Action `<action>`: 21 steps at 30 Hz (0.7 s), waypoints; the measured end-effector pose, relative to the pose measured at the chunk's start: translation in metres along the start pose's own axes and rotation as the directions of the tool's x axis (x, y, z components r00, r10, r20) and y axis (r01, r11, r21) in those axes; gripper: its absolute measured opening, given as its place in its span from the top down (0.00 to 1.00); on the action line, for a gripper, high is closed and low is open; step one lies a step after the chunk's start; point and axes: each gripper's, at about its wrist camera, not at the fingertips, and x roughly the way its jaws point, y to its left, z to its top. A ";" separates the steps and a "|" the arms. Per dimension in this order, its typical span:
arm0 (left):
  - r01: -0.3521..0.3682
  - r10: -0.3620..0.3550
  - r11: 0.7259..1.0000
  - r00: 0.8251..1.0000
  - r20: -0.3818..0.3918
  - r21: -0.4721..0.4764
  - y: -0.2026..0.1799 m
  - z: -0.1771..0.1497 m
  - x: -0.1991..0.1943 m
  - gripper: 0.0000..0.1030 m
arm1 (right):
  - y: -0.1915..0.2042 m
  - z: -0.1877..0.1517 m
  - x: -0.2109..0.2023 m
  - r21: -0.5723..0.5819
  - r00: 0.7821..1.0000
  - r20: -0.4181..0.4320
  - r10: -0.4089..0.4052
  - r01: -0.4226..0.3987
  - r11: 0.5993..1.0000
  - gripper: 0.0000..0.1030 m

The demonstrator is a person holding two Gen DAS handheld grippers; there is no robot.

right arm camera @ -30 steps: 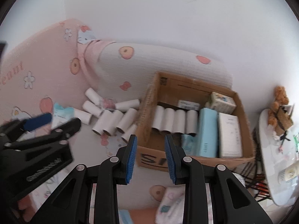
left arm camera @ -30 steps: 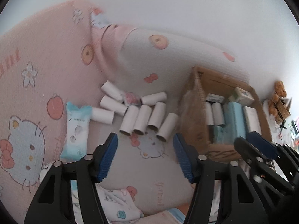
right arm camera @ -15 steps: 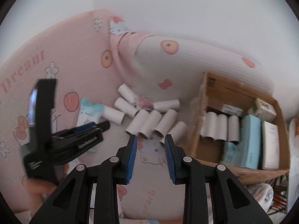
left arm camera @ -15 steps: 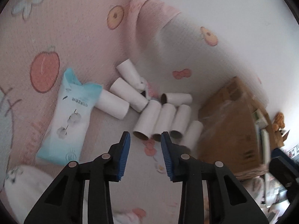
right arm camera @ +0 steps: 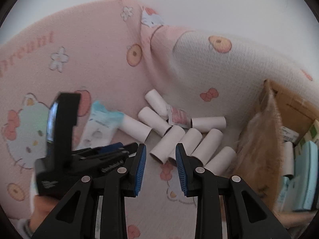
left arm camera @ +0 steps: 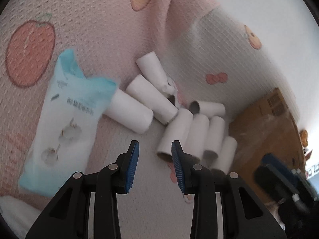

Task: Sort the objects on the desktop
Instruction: 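Move the left tool toward the pile of white cardboard tubes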

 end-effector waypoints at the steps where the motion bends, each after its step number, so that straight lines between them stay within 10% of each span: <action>1: -0.006 0.006 1.000 1.000 0.002 -0.005 0.000 0.003 0.003 0.64 | -0.003 0.000 0.010 0.011 1.000 -0.012 0.020 -0.020 1.000 0.75; 7: -0.113 0.111 0.993 0.993 -0.031 -0.040 0.008 0.037 0.022 0.64 | -0.011 -0.002 0.054 0.067 0.996 -0.058 0.067 -0.063 0.996 0.75; 10: -0.335 0.334 0.942 0.942 -0.040 -0.004 0.015 0.055 0.029 0.64 | -0.013 -0.001 0.074 0.061 0.994 -0.102 0.031 -0.025 0.998 0.75; 21: -0.195 0.195 0.981 0.981 -0.007 -0.024 0.023 0.070 0.035 0.64 | -0.009 0.004 0.130 0.156 0.977 -0.162 0.142 -0.117 0.981 0.75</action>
